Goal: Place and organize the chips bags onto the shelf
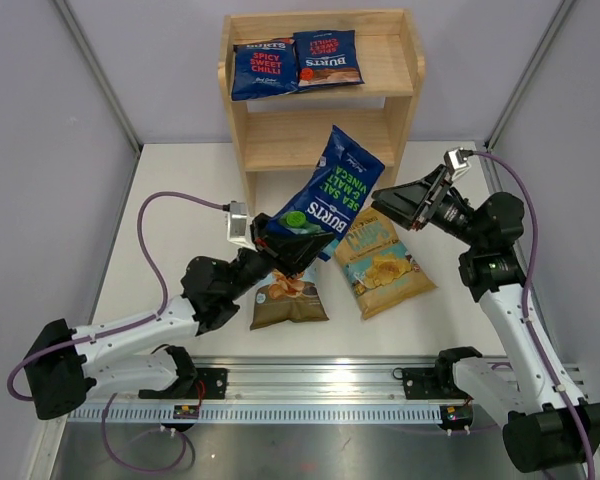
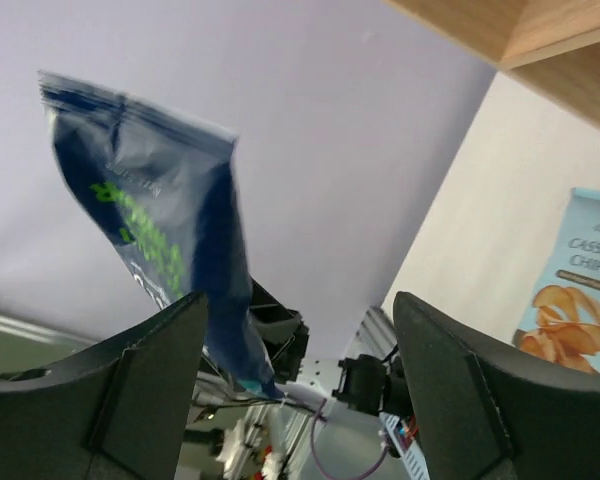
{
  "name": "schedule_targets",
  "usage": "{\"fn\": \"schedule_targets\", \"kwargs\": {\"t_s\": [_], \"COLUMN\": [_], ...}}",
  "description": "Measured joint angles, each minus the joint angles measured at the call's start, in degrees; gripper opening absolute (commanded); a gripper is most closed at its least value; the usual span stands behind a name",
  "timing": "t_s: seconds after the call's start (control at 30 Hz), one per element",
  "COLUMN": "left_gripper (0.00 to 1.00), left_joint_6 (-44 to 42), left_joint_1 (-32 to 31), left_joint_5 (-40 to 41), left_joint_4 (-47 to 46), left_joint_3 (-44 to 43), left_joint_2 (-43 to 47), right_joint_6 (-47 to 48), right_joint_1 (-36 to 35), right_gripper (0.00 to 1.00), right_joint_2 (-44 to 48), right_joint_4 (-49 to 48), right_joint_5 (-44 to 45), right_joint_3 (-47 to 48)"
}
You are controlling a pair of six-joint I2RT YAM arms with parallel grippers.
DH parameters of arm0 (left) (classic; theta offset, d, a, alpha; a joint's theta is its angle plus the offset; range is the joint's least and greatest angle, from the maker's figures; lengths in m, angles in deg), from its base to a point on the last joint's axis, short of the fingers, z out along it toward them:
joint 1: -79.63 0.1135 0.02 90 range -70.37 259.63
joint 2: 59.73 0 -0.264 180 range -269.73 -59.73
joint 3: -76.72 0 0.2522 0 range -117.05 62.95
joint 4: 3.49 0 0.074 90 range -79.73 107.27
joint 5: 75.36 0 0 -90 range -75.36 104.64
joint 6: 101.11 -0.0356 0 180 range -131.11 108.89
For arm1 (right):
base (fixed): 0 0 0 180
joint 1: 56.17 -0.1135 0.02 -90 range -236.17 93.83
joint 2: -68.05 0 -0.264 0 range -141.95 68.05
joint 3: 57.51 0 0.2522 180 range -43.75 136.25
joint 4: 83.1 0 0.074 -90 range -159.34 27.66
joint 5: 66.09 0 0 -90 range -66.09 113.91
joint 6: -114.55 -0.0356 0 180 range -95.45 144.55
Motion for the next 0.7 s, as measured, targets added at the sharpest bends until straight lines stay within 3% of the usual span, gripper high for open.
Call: {"fn": "schedule_targets", "kwargs": {"t_s": [0.27, 0.53, 0.7], "left_gripper": [0.15, 0.14, 0.13], "left_joint_6": [12.9, 23.0, 27.8], "left_joint_1": [0.6, 2.3, 5.1], "left_joint_5": [-9.1, -11.3, -11.8], "left_joint_4": [-7.3, -14.0, -15.3], "left_joint_3": [-0.2, -1.2, 0.0], "left_joint_2": [-3.6, -8.8, -9.6], "right_joint_6": [-6.8, -7.8, -8.0], "right_joint_1": [-4.6, -5.5, -5.7], "right_gripper": [0.79, 0.8, 0.85], "right_joint_2": [-3.7, -3.2, -1.2], "right_joint_4": [-16.4, -22.4, -26.0], "right_joint_5": [-5.2, -6.0, -6.6], "right_joint_3": [-0.8, -0.3, -1.3]}}
